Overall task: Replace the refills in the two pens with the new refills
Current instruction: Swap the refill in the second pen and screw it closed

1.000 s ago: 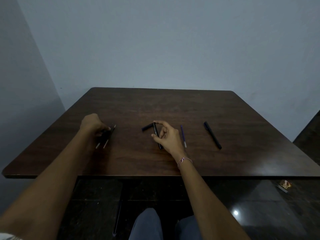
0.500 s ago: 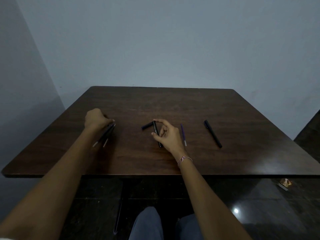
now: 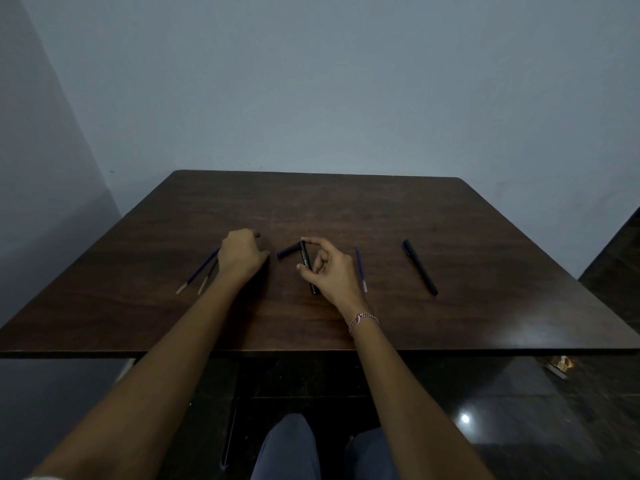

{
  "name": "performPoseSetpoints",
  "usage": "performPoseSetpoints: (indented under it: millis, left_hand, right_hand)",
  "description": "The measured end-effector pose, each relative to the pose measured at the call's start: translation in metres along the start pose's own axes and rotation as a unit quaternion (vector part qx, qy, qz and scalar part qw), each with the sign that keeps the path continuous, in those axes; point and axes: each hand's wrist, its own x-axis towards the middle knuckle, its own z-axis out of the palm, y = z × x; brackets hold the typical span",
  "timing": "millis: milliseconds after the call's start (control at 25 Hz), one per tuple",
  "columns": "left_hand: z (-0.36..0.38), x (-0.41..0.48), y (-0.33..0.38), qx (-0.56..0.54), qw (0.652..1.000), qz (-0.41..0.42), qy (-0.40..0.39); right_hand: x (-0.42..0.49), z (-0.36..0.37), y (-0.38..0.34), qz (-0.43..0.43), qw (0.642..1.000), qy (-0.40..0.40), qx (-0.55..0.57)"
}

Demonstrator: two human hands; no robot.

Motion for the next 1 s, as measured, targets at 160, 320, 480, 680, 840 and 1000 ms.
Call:
performPoseSetpoints:
  millis: [160, 320, 480, 680, 840, 1000]
  left_hand:
    - [0.001, -0.004, 0.002, 0.024, 1.0, 0.007, 0.018]
    - [0.0, -0.007, -0.001, 0.001, 1.0, -0.003, 0.016]
    - [-0.001, -0.021, -0.001, -0.08, 0.99, 0.021, 0.119]
    - [0.015, -0.054, 0.022, -0.345, 0.92, 0.077, 0.173]
    - [0.026, -0.067, 0.028, -0.523, 0.849, 0.069, -0.028]
    - [0.025, -0.063, 0.024, -0.561, 0.824, 0.047, -0.068]
  right_hand:
    - [0.0, 0.0, 0.001, 0.0, 1.0, 0.004, 0.005]
    - [-0.001, -0.001, 0.0, 0.001, 1.0, 0.003, 0.011]
    - [-0.001, -0.001, -0.003, -0.001, 1.0, 0.01, 0.014]
    - [-0.001, -0.001, -0.004, 0.009, 0.998, 0.045, 0.045]
    - [-0.002, -0.001, -0.004, 0.036, 0.996, 0.056, 0.062]
    - [-0.004, -0.002, -0.005, 0.027, 0.996, 0.035, 0.073]
